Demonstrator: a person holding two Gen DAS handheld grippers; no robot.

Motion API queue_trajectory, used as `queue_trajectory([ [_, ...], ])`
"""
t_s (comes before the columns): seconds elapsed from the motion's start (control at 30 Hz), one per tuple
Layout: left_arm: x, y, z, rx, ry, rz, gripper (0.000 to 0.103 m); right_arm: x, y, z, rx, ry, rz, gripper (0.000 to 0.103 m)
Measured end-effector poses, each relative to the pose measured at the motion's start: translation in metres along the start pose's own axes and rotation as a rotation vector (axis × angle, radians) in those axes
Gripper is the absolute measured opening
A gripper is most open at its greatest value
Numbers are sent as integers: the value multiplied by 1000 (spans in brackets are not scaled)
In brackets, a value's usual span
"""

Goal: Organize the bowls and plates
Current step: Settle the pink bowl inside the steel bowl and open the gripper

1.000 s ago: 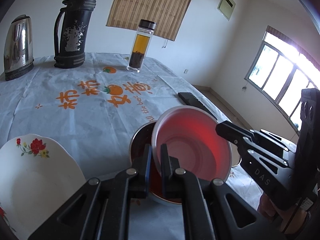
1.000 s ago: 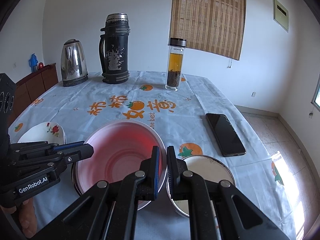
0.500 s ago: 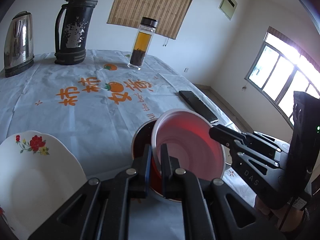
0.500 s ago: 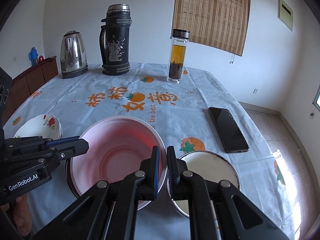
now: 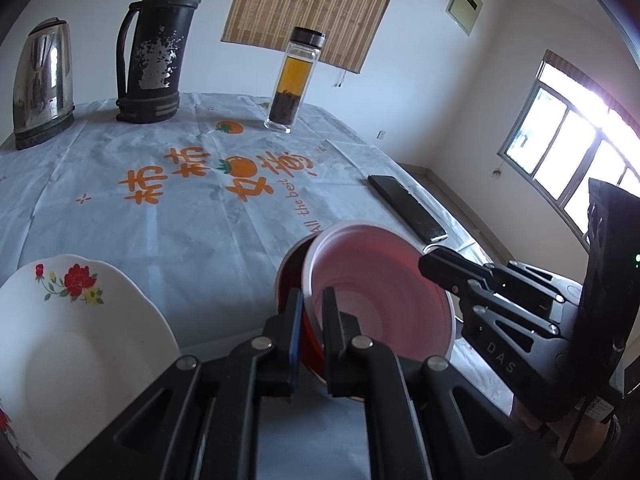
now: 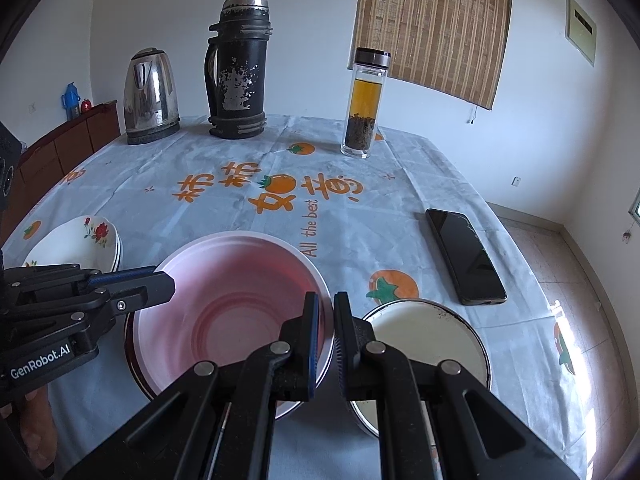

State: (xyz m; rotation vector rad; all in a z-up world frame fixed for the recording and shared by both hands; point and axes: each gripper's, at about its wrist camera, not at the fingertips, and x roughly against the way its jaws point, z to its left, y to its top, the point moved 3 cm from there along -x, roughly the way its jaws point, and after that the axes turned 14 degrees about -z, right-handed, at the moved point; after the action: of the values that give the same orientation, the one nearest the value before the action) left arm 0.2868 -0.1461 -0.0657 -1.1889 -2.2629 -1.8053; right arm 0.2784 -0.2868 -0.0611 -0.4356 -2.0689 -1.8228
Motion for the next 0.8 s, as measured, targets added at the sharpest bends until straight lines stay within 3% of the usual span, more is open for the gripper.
queue_trajectory([
  [0.8, 4, 2, -2, -36, 19, -14, 7, -2, -3, 6, 41, -6, -2, 9],
])
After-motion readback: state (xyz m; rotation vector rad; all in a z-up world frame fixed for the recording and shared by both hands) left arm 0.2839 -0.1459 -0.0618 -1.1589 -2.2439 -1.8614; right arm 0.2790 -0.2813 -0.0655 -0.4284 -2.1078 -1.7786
